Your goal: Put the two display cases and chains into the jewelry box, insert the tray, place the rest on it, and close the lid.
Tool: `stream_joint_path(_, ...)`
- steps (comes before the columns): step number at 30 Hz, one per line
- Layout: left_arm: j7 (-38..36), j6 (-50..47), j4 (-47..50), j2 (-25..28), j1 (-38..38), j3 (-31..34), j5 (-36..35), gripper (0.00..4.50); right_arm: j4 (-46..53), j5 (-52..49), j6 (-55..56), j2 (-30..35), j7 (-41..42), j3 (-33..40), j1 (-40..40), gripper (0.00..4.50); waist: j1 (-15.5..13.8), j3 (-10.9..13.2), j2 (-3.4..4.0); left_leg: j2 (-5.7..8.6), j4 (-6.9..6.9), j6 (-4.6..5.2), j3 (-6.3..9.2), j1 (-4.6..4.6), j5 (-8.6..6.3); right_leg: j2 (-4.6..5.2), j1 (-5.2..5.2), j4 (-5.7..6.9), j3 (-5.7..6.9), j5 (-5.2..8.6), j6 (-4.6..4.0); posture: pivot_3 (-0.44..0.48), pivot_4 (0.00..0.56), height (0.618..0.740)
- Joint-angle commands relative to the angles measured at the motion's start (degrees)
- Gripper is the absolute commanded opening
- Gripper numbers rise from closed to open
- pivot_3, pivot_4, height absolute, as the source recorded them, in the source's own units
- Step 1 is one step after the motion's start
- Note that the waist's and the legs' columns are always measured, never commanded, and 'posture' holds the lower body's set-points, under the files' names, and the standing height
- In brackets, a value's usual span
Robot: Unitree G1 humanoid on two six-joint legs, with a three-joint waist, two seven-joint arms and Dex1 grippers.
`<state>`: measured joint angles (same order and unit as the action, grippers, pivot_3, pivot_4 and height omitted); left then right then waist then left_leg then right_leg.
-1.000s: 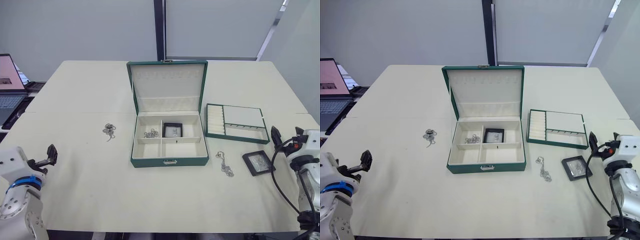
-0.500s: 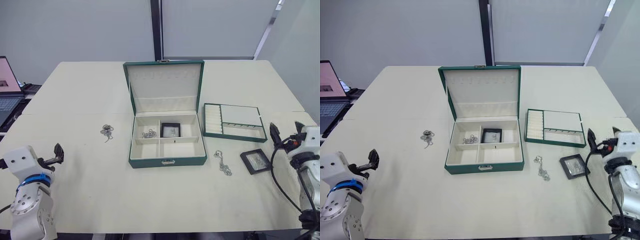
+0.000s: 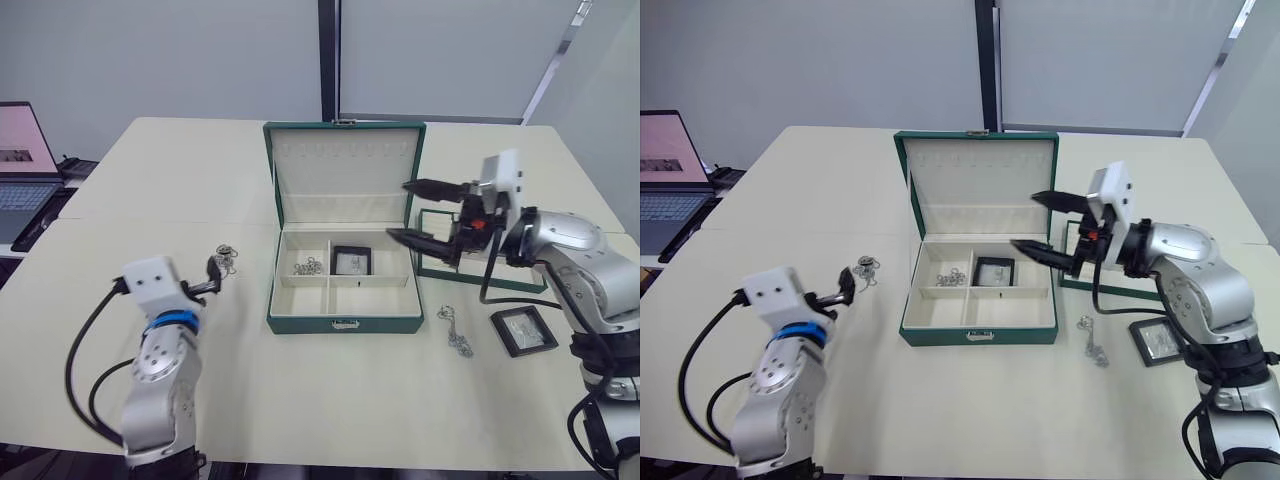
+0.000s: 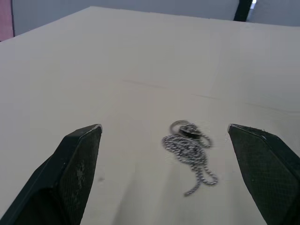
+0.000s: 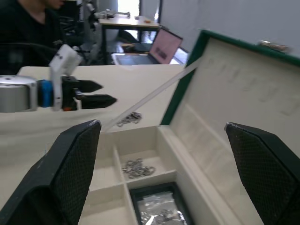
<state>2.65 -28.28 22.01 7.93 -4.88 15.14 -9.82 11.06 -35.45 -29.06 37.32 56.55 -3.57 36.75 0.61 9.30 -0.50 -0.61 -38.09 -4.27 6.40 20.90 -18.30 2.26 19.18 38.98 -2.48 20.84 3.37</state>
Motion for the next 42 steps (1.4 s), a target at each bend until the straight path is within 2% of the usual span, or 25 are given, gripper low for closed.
stream_joint_path(1, -1.62, -0.05, -3.49, 3.42, -2.32, -0.55, 1.65, 4.47, 0.92, 0.74, -0.15, -1.2, 1.47, -1.19, 2.61, 4.5, 0.15, 0.0, 0.01, -0.01, 0.01, 0.0, 0.01, -0.01, 0.0, -0.02, 0.02, 0.01, 0.01, 0.0, 0.0, 0.0, 0.15, 0.74)
stream_joint_path(9, -10.26, 0.48, -13.56, 11.76, -5.63, 2.29, -1.89, 4.47, 3.17, 0.83, -2.53, -4.45, -1.17, -1.43, 4.71, 4.5, 1.05, 0.0, 0.01, -0.02, 0.05, -0.01, 0.05, -0.01, 0.0, -0.02, 0.11, 0.03, 0.02, 0.0, -0.01, 0.0, 0.15, 0.74)
stream_joint_path(18, -19.24, 1.94, -26.45, 15.27, -10.56, 1.57, -4.63, 4.47, 5.1, 0.45, -4.22, -6.5, -3.56, -0.82, 5.34, 4.5, 1.05, 0.0, 0.02, 0.02, 0.04, -0.02, 0.21, -0.01, 0.01, 0.0, 0.12, 0.05, 0.1, 0.0, 0.0, 0.0, 0.15, 0.74)
stream_joint_path(25, -22.36, 3.05, -33.74, 17.53, -13.16, 0.7, -4.11, 4.47, 6.38, -0.18, -5.28, -5.79, -3.67, 0.17, 4.51, 4.5, 1.2, 0.0, 0.03, 0.07, 0.06, -0.03, 0.57, -0.01, 0.02, 0.0, 0.13, 0.05, 0.13, 0.0, 0.0, 0.0, 0.15, 0.74)
stream_joint_path(31, -24.18, 0.85, -33.57, 17.81, -11.97, -1.2, -3.82, 4.47, 6.77, -0.69, -6.01, -5.19, -4.09, 1.27, 4.6, 4.5, 1.18, -0.01, 0.05, 0.13, 0.06, -0.03, 0.83, -0.02, 0.02, 0.0, 0.11, 0.06, 0.14, 0.0, -0.01, 0.0, 0.15, 0.74)
stream_joint_path(42, -22.63, -1.71, -30.16, 16.55, -10.29, -2.91, -2.97, 4.47, 7.49, -1.02, -7.0, -5.46, -4.67, 2.2, 3.94, 4.5, 1.1, -0.02, 0.06, 0.17, 0.08, -0.03, 0.93, -0.03, 0.02, 0.02, 0.09, 0.05, 0.14, 0.0, -0.01, 0.0, 0.15, 0.74)
